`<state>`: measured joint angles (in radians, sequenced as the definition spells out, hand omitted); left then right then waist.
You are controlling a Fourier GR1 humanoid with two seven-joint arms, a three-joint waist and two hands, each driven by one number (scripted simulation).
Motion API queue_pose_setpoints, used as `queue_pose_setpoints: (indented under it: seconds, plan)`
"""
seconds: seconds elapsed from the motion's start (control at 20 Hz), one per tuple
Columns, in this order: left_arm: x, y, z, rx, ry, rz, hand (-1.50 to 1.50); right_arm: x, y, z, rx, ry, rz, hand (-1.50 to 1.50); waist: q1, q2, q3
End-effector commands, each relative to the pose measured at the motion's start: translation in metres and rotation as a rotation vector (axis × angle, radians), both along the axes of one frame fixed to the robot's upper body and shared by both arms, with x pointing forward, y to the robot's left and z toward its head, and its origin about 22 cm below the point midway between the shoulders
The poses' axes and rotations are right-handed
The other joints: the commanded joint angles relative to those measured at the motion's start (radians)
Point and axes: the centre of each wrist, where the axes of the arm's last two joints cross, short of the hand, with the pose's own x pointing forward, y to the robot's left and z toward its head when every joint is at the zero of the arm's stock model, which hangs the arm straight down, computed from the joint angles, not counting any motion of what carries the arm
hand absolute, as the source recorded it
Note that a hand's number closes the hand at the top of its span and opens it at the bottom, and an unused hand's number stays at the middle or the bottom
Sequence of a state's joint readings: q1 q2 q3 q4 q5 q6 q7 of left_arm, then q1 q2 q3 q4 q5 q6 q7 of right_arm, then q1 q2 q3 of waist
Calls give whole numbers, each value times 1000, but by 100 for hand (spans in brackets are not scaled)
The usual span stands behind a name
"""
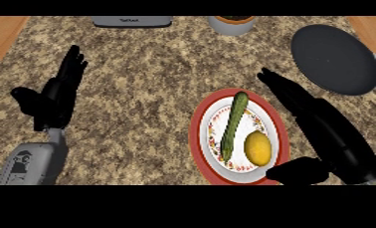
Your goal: Pick the squash from the plate and place it in the pan
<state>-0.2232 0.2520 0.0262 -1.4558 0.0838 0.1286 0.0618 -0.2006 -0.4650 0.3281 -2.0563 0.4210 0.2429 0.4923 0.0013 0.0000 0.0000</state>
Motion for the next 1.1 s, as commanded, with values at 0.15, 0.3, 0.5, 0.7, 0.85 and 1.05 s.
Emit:
queue_pose_setpoints:
  seconds: [0.15, 0.3, 0.5, 0.7, 0.85, 1.05]
  plan:
    - [-13, -15, 13, 1, -13, -13, 0, 18, 21, -2, -63, 56, -37, -150, 4, -1, 0]
    - [-8, 4, 2, 7, 7, 7, 0, 17, -5, -26, -60, 113, -4, -150, 0, 0, 0]
    - [6, -1, 3, -12, -9, 9, 0, 37, 13, -37, -64, 126, 55, -150, 0, 0, 0]
    - [4, -3, 4, 20, 6, -8, 0, 30, 19, -38, -116, 139, 51, -150, -2, 0, 0]
    - [-8, -11, 5, 8, 6, -10, 0, 27, 20, -30, -146, 153, 48, -150, 0, -1, 0]
    - [0, -9, -6, 2, 4, -10, 0, 33, 20, -59, -243, 177, 47, -150, -1, 0, 0]
